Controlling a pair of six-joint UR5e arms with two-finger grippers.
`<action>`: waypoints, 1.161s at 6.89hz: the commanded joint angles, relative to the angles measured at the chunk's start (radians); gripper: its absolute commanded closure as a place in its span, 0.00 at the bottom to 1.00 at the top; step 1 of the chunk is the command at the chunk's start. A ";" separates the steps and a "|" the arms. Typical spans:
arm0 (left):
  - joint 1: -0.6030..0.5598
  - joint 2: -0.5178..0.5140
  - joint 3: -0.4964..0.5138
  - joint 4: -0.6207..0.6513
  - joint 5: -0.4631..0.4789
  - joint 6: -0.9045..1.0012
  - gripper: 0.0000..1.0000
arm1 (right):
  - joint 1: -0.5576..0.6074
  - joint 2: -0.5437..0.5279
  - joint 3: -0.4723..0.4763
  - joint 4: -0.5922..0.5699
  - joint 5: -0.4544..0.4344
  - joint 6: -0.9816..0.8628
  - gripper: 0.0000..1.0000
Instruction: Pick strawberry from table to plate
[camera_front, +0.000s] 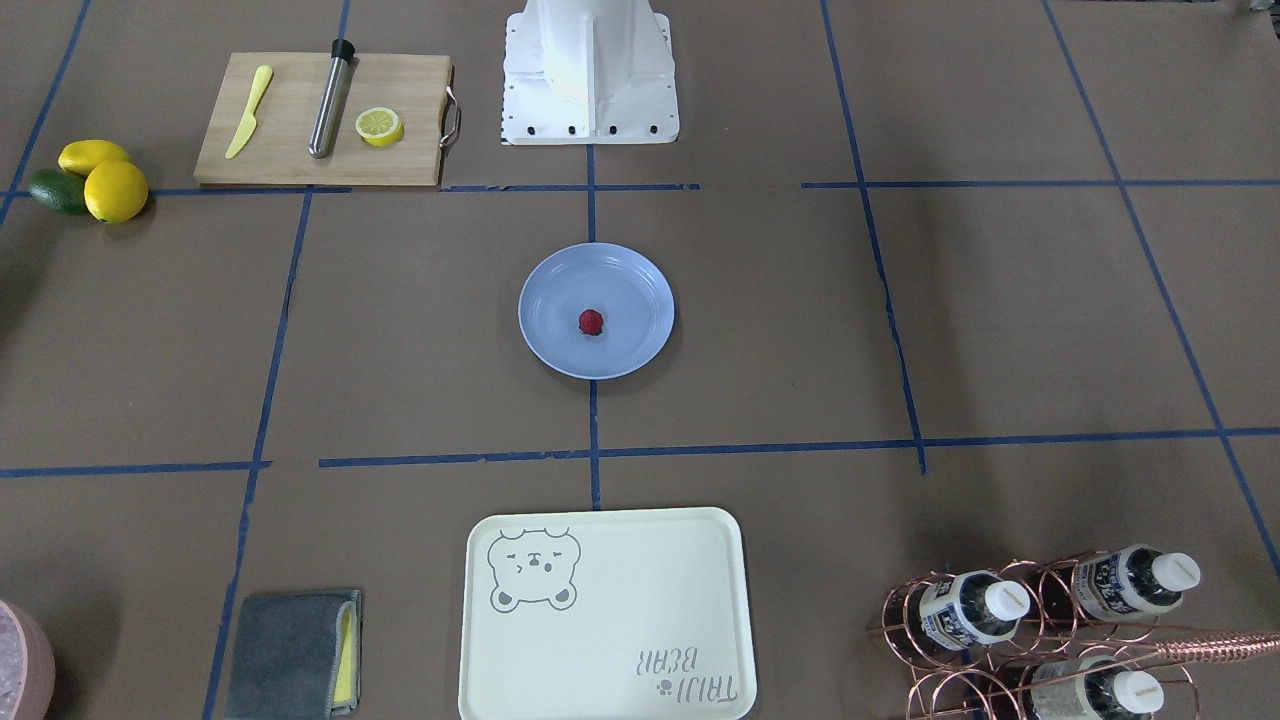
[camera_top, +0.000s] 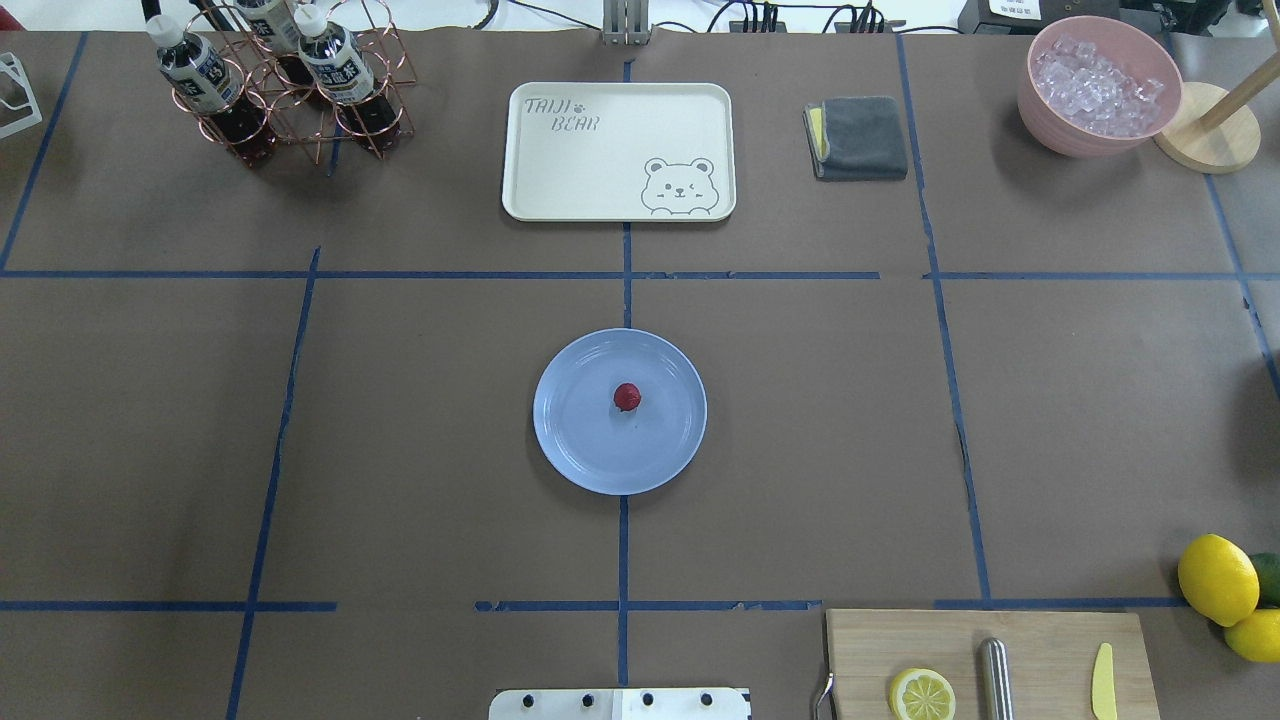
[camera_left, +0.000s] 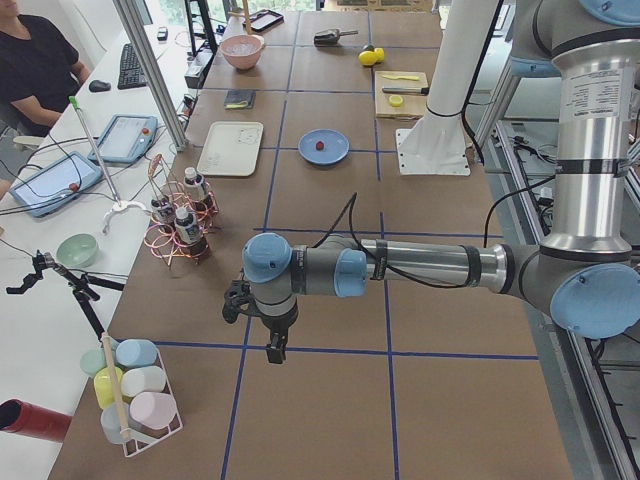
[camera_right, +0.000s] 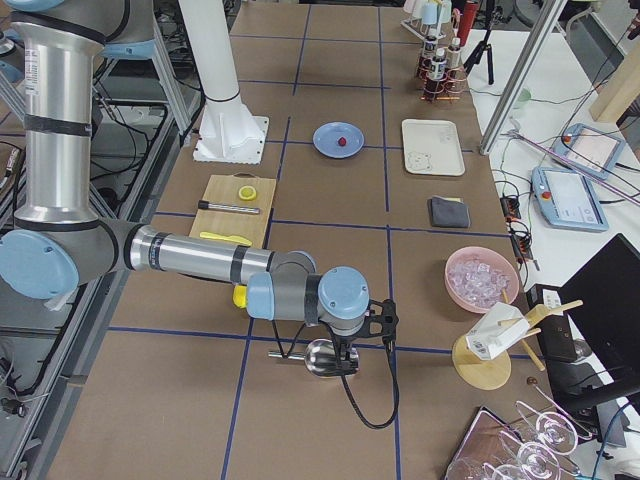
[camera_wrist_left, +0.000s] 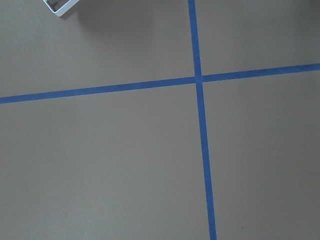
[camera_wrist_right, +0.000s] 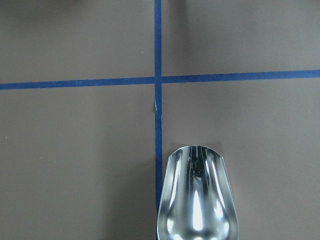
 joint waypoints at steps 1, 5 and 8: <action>-0.001 0.012 0.008 0.004 -0.055 0.000 0.00 | -0.002 0.010 -0.001 0.000 -0.002 0.002 0.00; -0.001 0.025 0.003 0.001 -0.094 0.006 0.00 | -0.002 0.018 -0.001 0.002 -0.002 0.045 0.00; -0.001 0.025 0.003 0.000 -0.094 0.006 0.00 | -0.002 0.018 0.001 0.003 -0.004 0.043 0.00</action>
